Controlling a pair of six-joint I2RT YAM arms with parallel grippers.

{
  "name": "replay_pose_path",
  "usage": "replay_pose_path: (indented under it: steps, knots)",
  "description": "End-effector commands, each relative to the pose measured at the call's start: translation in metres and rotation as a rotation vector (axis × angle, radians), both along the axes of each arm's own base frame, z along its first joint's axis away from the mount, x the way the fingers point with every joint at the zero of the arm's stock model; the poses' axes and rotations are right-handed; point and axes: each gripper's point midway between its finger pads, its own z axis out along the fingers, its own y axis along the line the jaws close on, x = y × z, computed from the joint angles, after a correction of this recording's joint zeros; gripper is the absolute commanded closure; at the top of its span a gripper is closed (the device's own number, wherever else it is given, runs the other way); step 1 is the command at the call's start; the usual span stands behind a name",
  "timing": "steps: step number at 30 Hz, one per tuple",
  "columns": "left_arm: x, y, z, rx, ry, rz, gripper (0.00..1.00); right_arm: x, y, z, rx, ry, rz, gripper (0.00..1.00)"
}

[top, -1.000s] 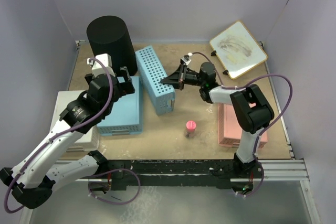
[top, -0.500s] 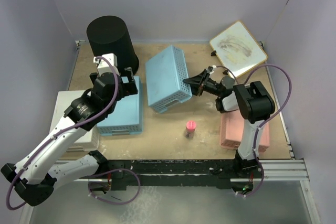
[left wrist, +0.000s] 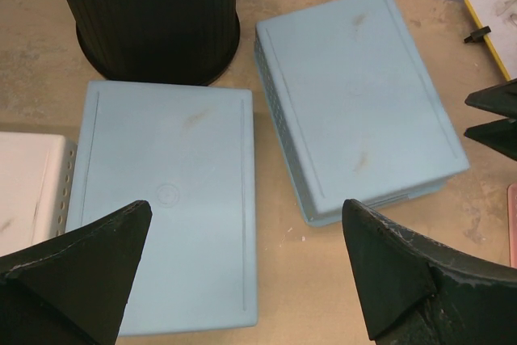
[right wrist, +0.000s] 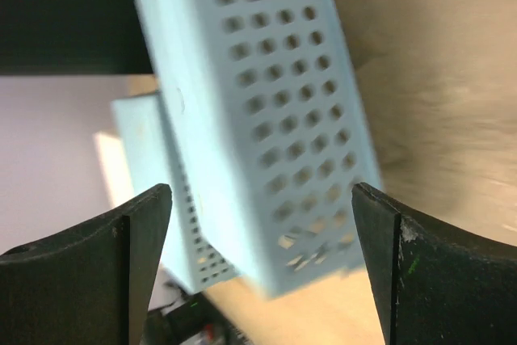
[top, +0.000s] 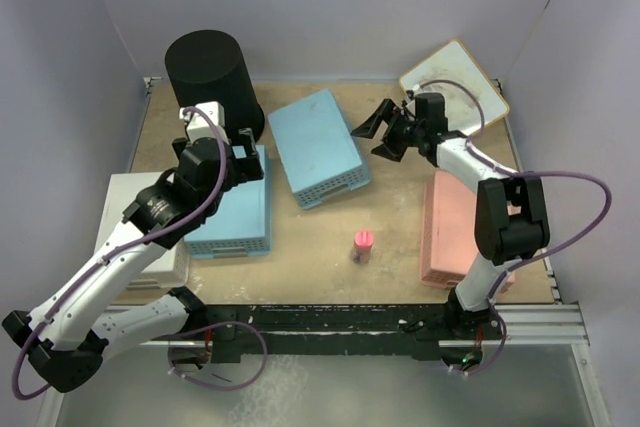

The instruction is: Turn the large container upside down

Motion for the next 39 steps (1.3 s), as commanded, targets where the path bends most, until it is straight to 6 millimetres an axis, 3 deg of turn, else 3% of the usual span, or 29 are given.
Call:
replay_pose_path:
  steps: [1,4,8,13,18,27,34,39]
  knots:
    - [0.008,-0.003,0.011,-0.014,-0.041,0.005,0.01,-0.027,-0.067,-0.029,-0.475,0.116,-0.055,0.05]
    - [0.011,-0.002,0.006,-0.005,-0.038,0.019,0.01,-0.022,-0.107,-0.009,-0.669,0.086,-0.169,0.01]
    - [0.015,0.004,0.002,0.013,-0.044,0.071,0.01,-0.021,-0.150,0.036,-0.851,-0.004,-0.309,0.00]
    - [0.020,0.012,-0.006,0.038,-0.022,0.146,0.01,-0.027,-0.179,0.100,-0.932,-0.178,-0.447,0.00]
    - [0.027,0.030,-0.010,0.085,-0.012,0.309,0.01,-0.048,-0.190,0.132,-0.930,-0.273,-0.508,0.00]
    - [0.031,0.038,-0.011,0.111,-0.043,0.365,0.01,-0.080,-0.215,0.123,-1.011,-0.331,-0.580,0.00]
    - [0.026,0.040,-0.011,0.094,-0.066,0.346,0.01,-0.087,-0.223,0.135,-1.004,-0.402,-0.651,0.00]
    - [0.022,0.042,-0.010,0.064,-0.086,0.339,0.01,-0.087,-0.223,0.133,-0.990,-0.421,-0.667,0.00]
